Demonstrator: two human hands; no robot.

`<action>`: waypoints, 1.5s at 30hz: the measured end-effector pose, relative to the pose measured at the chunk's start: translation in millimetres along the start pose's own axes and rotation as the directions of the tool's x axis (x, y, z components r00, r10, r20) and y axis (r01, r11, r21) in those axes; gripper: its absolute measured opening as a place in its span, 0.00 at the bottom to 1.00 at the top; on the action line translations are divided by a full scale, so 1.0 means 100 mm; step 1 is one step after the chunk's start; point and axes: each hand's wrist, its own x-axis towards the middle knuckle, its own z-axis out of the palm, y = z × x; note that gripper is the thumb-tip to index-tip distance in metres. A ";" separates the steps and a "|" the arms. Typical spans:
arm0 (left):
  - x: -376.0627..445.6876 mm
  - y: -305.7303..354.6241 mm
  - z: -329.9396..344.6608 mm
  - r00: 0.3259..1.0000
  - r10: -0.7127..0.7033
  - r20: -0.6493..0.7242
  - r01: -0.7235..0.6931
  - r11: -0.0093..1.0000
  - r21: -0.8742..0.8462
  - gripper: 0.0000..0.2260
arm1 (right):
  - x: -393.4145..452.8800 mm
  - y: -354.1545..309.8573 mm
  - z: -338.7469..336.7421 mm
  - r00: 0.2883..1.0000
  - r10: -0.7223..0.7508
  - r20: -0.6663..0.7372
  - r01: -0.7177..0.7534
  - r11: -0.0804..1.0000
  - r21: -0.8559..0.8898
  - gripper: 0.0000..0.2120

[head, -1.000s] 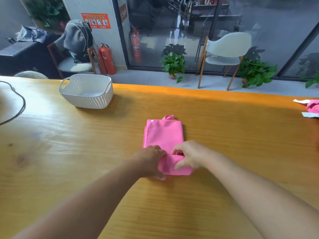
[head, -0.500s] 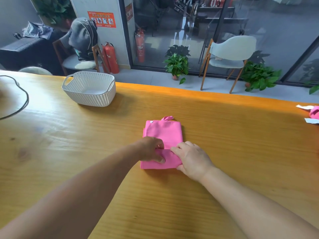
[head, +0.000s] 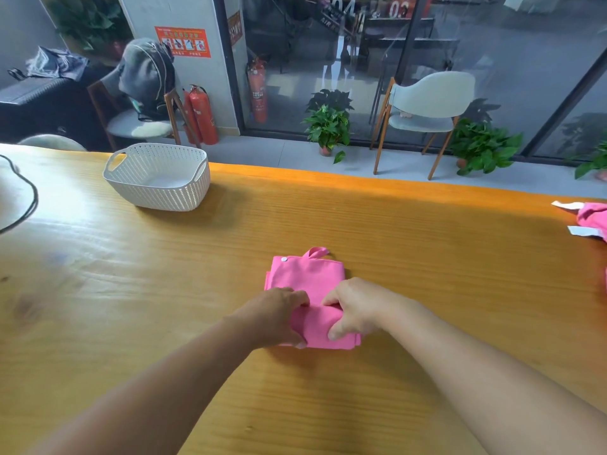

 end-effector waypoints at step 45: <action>0.75 -0.22 0.11 0.818 0.221 -0.531 -0.031 0.939 0.344 0.33 | 0.75 0.37 -0.40 0.954 0.087 -0.286 -0.045 0.988 0.148 0.36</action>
